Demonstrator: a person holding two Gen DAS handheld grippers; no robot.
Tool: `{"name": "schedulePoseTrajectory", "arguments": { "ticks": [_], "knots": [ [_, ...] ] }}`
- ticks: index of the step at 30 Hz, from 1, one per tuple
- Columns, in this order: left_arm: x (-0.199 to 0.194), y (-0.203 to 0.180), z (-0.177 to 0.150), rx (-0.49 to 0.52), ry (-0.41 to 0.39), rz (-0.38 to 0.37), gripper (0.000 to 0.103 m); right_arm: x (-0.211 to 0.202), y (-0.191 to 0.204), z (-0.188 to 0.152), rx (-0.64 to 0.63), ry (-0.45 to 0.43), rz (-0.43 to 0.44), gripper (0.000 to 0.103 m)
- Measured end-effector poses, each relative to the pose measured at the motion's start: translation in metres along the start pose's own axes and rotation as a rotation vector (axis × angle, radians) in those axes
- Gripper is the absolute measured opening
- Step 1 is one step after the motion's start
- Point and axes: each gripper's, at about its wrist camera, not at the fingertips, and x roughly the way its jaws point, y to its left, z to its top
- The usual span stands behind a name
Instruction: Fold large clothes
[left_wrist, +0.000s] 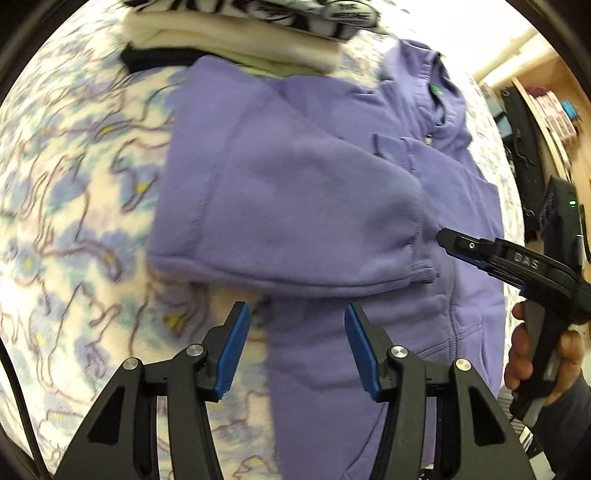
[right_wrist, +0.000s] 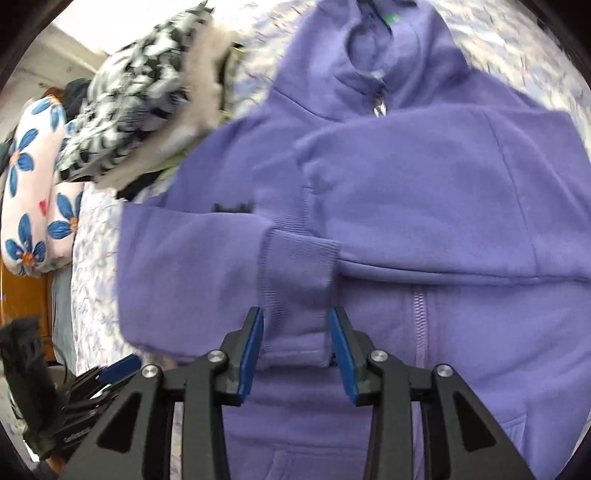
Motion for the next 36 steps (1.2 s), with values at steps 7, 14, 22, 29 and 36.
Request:
{"name": "schedulePoseTrajectory", "arguments": {
  "ticks": [7,14,22,29,36],
  "knots": [
    [-0.001,0.013,-0.002,-0.059,-0.019,0.034,0.052,0.040,0.000,0.005,-0.012,0.039,-0.033,0.038],
    [-0.010,0.019,-0.004,-0.101,-0.046,0.056,0.052,0.007,0.045,-0.005,-0.254,-0.039,0.007,0.012],
    [-0.022,0.008,-0.002,-0.085,-0.077,0.054,0.052,-0.115,0.054,0.001,-0.325,-0.259,0.133,0.011],
    [-0.013,-0.013,0.006,-0.066,-0.086,0.049,0.052,-0.166,0.019,0.015,-0.243,-0.382,0.077,0.011],
    [0.006,-0.030,0.018,-0.038,-0.078,0.068,0.052,-0.171,-0.027,0.028,-0.139,-0.414,-0.016,0.011]
  ]
}}
